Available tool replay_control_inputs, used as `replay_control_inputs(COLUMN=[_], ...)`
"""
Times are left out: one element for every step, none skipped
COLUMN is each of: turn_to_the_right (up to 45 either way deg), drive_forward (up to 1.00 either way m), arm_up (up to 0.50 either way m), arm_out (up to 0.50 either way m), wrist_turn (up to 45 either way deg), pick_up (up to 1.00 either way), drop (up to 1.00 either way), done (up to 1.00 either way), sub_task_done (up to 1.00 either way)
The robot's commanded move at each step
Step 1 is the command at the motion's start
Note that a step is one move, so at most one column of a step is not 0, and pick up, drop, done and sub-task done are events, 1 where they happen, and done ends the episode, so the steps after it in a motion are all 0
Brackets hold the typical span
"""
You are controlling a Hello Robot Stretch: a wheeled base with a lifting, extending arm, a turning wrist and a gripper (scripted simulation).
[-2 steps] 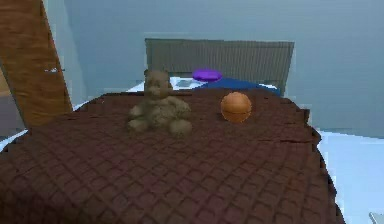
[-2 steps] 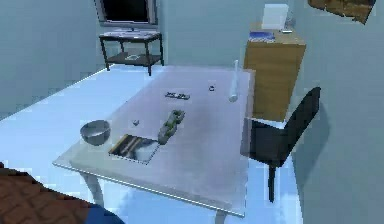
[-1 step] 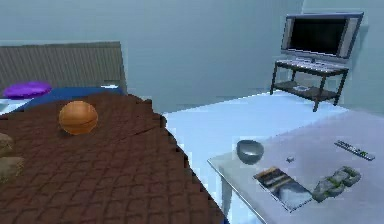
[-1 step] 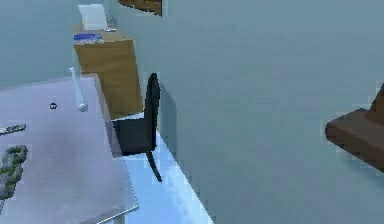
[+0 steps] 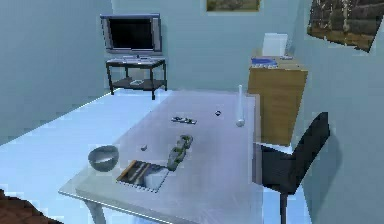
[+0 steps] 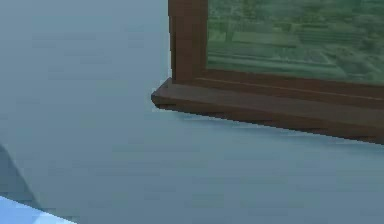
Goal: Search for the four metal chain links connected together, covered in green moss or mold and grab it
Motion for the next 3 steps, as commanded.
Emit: replay_control_inputs(turn_to_the_right=[0.0, -45.0, -45.0], drive_forward=[0.30, 0.00, 0.00], arm_up=[0.00, 0.00, 0.00], arm_out=[0.00, 0.00, 0.00], wrist_turn=[0.0, 0.0, 0.0], pick_up=[0.00, 0.00, 0.00], drop=[0.00, 0.00, 0.00], done=[0.00, 0.00, 0.00], sub_task_done=[0.00, 0.00, 0.00])
